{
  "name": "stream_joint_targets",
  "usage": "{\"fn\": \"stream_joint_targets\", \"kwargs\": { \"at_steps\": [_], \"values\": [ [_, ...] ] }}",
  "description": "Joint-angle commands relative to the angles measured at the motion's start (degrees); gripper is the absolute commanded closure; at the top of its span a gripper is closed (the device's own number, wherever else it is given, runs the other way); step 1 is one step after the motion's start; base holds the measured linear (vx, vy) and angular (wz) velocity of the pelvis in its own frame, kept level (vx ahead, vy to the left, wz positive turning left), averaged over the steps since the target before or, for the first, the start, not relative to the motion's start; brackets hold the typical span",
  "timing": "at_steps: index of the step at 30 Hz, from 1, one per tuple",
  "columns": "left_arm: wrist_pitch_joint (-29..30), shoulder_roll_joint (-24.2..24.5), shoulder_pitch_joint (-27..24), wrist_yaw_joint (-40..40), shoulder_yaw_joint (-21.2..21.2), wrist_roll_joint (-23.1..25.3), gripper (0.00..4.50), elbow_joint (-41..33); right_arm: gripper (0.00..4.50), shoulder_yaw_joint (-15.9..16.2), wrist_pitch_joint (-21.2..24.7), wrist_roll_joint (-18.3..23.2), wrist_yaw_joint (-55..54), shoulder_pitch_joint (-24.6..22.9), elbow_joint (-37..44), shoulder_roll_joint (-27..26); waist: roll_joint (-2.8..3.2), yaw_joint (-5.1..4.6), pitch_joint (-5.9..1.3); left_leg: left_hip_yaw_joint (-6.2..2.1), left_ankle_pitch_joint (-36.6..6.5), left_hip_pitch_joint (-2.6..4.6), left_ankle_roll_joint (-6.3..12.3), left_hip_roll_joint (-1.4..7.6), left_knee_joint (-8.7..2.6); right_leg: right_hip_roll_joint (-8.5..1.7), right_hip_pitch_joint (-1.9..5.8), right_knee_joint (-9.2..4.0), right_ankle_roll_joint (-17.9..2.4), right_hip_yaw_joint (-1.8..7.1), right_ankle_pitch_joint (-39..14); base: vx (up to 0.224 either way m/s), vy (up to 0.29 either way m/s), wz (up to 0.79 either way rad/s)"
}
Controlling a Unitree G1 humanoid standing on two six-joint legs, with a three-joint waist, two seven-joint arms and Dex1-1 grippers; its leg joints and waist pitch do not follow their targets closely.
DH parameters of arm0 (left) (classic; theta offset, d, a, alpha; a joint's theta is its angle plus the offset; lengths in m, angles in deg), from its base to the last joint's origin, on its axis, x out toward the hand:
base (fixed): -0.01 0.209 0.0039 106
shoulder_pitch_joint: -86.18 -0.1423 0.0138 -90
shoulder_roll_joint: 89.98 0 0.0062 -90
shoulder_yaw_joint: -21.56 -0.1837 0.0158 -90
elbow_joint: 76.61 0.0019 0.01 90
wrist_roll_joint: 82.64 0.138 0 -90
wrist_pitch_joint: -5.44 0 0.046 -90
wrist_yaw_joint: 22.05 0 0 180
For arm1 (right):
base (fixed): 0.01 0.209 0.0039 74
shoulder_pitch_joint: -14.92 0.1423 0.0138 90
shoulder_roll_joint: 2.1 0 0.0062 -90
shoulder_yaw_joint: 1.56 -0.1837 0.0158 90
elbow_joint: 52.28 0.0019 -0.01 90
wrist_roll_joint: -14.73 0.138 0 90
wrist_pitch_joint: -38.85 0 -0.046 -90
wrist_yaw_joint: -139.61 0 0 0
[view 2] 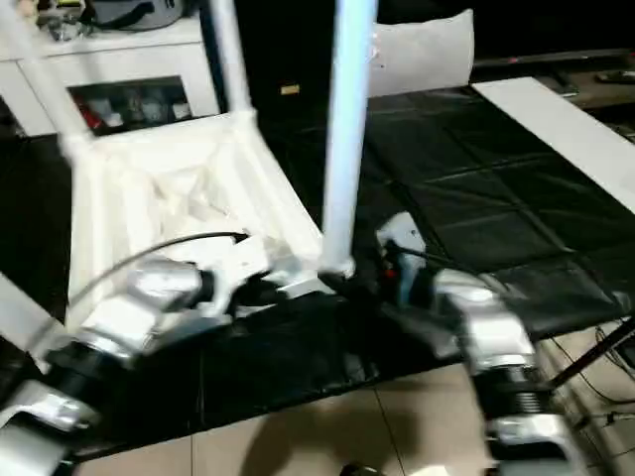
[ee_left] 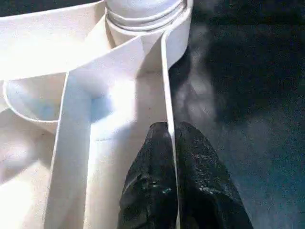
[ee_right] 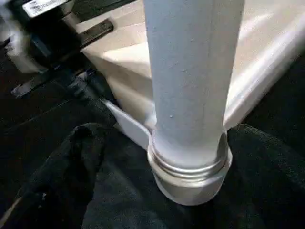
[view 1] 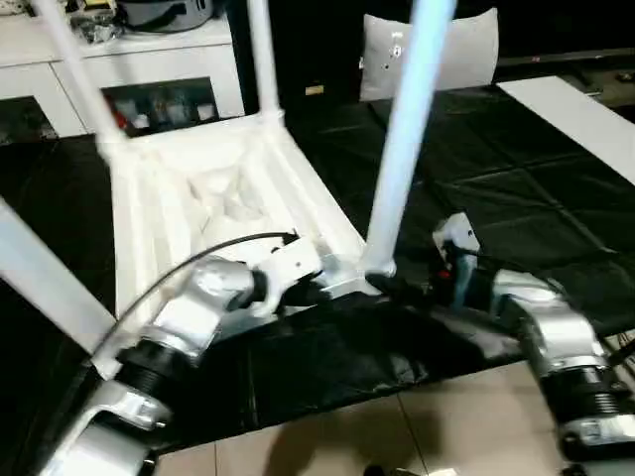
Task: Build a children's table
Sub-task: Rotate leg to tighten
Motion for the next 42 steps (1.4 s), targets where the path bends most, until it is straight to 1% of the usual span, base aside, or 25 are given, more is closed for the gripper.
{"fn": "stream_joint_targets", "kwargs": {
  "at_steps": [1,2,3,4,5,10,11,16,17,20,23,24,26,27,28,31,32,34,35,37,38,39,40,41,42],
  "values": [
    [-3.96,0.39,0.08,4.36,-3.04,0.13,4.50,-0.39,0.06,0.89,-0.73,-0.17,2.63,0.40,1.00,0.64,-0.57,0.43,-3.98,0.66,6.51,-1.19,8.57,2.23,-3.71,-4.29,4.76,-2.97,-4.04,4.18,-17.78,0.000,0.000,0.00],
    [-5.80,1.39,0.20,6.49,-3.96,0.15,4.50,-0.12,0.06,1.48,-0.88,0.25,4.91,0.66,1.19,1.78,-0.59,0.60,-4.03,0.68,6.34,-1.13,8.23,2.33,-3.74,-4.30,4.78,-2.93,-3.92,4.20,-18.08,0.000,0.000,0.00],
    [-7.33,2.48,0.31,9.05,-5.03,0.14,4.50,-0.15,0.06,2.09,-0.84,0.68,7.23,1.11,1.12,2.78,-0.56,1.08,-4.00,0.79,5.55,-0.91,7.95,2.41,-3.77,-4.29,4.61,-3.08,-3.67,4.26,-18.91,0.000,0.000,0.00],
    [-7.33,2.48,0.31,9.05,-5.03,0.14,4.50,-0.15,0.06,2.09,-0.84,0.68,7.23,1.11,1.12,2.78,-0.49,1.45,-4.04,0.73,5.37,-0.88,7.80,2.55,-3.84,-4.30,4.64,-2.93,-3.77,4.27,-18.87,0.000,0.000,0.00],
    [-9.26,3.62,0.51,12.17,-6.25,0.11,4.50,-0.04,0.31,2.83,-0.92,1.11,9.90,1.73,0.73,3.69,-0.65,1.68,-3.97,0.75,5.06,-0.85,7.74,2.68,-3.89,-4.30,4.59,-2.87,-3.79,4.31,-18.82,0.000,0.000,0.00],
    [-11.79,4.63,0.95,15.62,-7.83,0.37,4.50,0.01,0.58,4.03,-1.37,1.68,13.64,2.46,0.00,4.03,-0.72,2.57,-4.00,0.94,4.45,-0.80,6.72,2.60,-3.95,-4.34,4.57,-2.92,-3.50,4.32,-19.99,0.000,0.000,0.00],
    [-12.28,4.73,1.07,16.02,-8.09,0.52,4.50,0.09,0.76,4.29,-1.37,1.87,14.45,2.51,-0.04,4.02,-0.70,2.64,-4.00,0.96,4.35,-0.86,6.67,2.65,-3.96,-4.32,4.61,-2.94,-3.42,4.29,-20.08,0.000,0.000,0.00],
    [-13.71,4.49,1.68,17.01,-8.67,0.70,4.50,0.72,0.97,5.62,-0.55,2.81,17.92,2.22,0.64,3.68,-0.79,2.94,-4.05,0.98,4.60,-0.98,6.13,2.63,-3.96,-4.30,4.69,-2.95,-2.76,4.24,-20.34,0.000,0.000,0.00],
    [-13.75,4.48,1.69,17.03,-8.68,0.69,4.50,0.75,1.20,5.67,-0.49,2.85,18.04,2.20,0.68,3.68,-0.82,3.00,-4.15,1.02,4.87,-1.02,6.15,2.57,-3.89,-4.29,4.73,-2.90,-2.64,4.26,-19.99,0.000,0.000,0.00],
    [-14.44,4.42,1.88,17.45,-8.83,0.56,4.50,1.19,1.28,6.34,-0.01,3.19,19.52,2.09,0.71,3.76,-0.67,3.16,-4.16,1.01,5.04,-1.00,6.03,2.57,-3.87,-4.22,4.69,-2.89,-2.50,4.17,-20.04,0.000,0.000,0.00],
    [-15.36,4.35,2.16,17.78,-8.97,0.50,4.50,2.09,1.36,7.01,0.69,3.47,21.29,2.20,0.08,3.86,-0.69,3.39,-4.20,1.07,5.00,-0.99,6.08,2.48,-3.81,-4.09,4.67,-2.98,-2.25,4.12,-20.10,0.000,0.000,0.00],
    [-15.63,4.34,2.23,17.85,-9.00,0.49,4.50,2.36,1.62,7.13,0.86,3.55,21.76,2.24,-0.10,3.87,-0.76,3.45,-4.22,1.08,5.12,-1.05,6.00,2.52,-3.83,-4.14,4.72,-2.93,-2.15,4.14,-20.04,0.000,0.000,0.00],
    [-15.89,4.34,2.27,17.49,-8.90,0.65,4.50,2.80,1.68,7.15,0.90,3.53,21.96,2.34,-0.46,3.76,-0.69,3.65,-4.24,1.07,5.46,-0.98,5.84,2.60,-3.81,-4.16,4.63,-2.93,-2.14,4.17,-19.90,0.000,0.000,0.00],
    [-15.81,4.36,2.25,17.33,-8.81,0.68,4.50,2.94,1.68,7.19,0.97,3.56,22.05,2.36,-0.61,3.71,-0.72,3.72,-4.22,1.04,5.46,-0.98,5.68,2.64,-3.83,-4.17,4.62,-2.92,-2.08,4.16,-19.92,0.000,0.000,0.00],
    [-15.57,4.36,2.19,17.30,-8.71,0.60,4.50,2.98,2.02,7.21,1.10,3.64,22.12,2.32,-0.68,3.65,-0.72,3.78,-4.21,1.08,5.30,-0.91,5.58,2.60,-3.82,-4.14,4.57,-2.97,-2.02,4.15,-20.12,0.000,0.000,0.00],
    [-13.12,4.14,1.56,17.09,-7.89,-0.47,4.50,2.26,2.13,7.05,1.98,4.40,22.14,1.75,-0.05,3.37,-0.74,3.80,-4.18,1.13,4.80,-0.95,5.24,2.55,-3.87,-4.18,4.66,-3.11,-1.67,4.12,-20.83,0.000,0.000,0.00],
    [-12.46,4.08,1.40,17.02,-7.67,-0.80,4.50,2.02,2.24,6.96,2.18,4.63,22.03,1.57,0.20,3.24,-0.74,3.84,-4.17,1.14,4.74,-0.95,5.14,2.51,-3.88,-4.17,4.63,-3.08,-1.65,4.09,-21.01,0.000,0.000,0.00],
    [-9.61,3.88,0.67,15.98,-6.77,-1.64,4.50,0.82,2.36,6.43,3.30,5.20,20.07,0.75,2.01,2.58,-0.80,3.76,-4.16,1.07,4.97,-1.03,4.92,2.62,-3.95,-4.20,4.77,-3.00,-1.44,4.11,-20.78,0.000,0.000,0.00],
    [-9.14,3.81,0.58,15.72,-6.62,-1.74,4.50,0.64,2.36,6.34,3.56,5.19,19.55,0.68,2.21,2.42,-0.67,3.74,-4.12,1.13,4.71,-1.04,4.93,2.45,-3.90,-4.16,4.69,-3.23,-1.16,4.04,-21.38,0.000,0.000,0.00],
    [-3.52,2.97,-0.23,12.55,-4.94,-2.55,4.50,-1.39,2.38,5.54,6.20,4.70,13.29,0.04,4.33,0.47,-0.83,3.61,-4.02,1.06,4.91,-1.07,4.36,2.51,-4.04,-4.19,4.76,-3.24,-1.00,4.00,-21.52,0.000,0.000,0.00],
    [-0.78,2.29,-0.60,10.51,-3.93,-2.96,4.50,-2.56,2.39,5.13,6.97,3.79,8.98,-0.21,5.01,-1.08,-0.86,3.35,-3.85,1.20,3.96,-0.99,3.72,2.38,-4.16,-4.12,4.73,-3.56,-0.47,3.95,-22.94,0.000,0.000,0.00],
    [1.38,1.68,-0.82,8.70,-3.14,-3.08,4.50,-3.43,2.39,4.82,6.80,2.88,5.80,-0.34,5.11,-2.33,-0.90,3.14,-3.60,1.29,2.83,-1.08,3.48,2.05,-4.18,-4.01,4.67,-4.01,0.20,3.69,-24.84,0.000,0.000,0.00],
    [3.43,0.87,-1.06,6.72,-2.24,-3.33,4.50,-4.39,2.39,4.40,7.35,2.01,2.08,-0.35,5.08,-3.83,-1.01,2.40,-3.44,1.44,0.32,-0.91,2.34,1.68,-4.24,-3.95,4.70,-4.65,1.75,3.26,-28.22,0.000,0.000,0.00],
    [5.19,0.12,-1.36,5.09,-1.50,-3.60,4.50,-5.38,2.39,4.00,7.88,1.16,-1.43,-0.31,4.95,-5.28,-1.03,1.98,-3.25,1.49,-1.10,-0.89,2.07,1.36,-4.15,-3.80,4.61,-5.13,2.77,2.82,-30.07,0.000,0.000,0.00],
    [5.19,0.12,-1.36,5.09,-1.50,-3.60,4.50,-5.38,2.40,4.00,7.88,1.16,-1.43,-0.31,4.95,-5.28,-0.96,0.99,-3.13,1.58,-3.41,-0.79,1.76,0.85,-3.88,-3.55,4.56,-6.00,4.81,2.00,-32.90,0.000,0.000,0.00]
  ]
}}
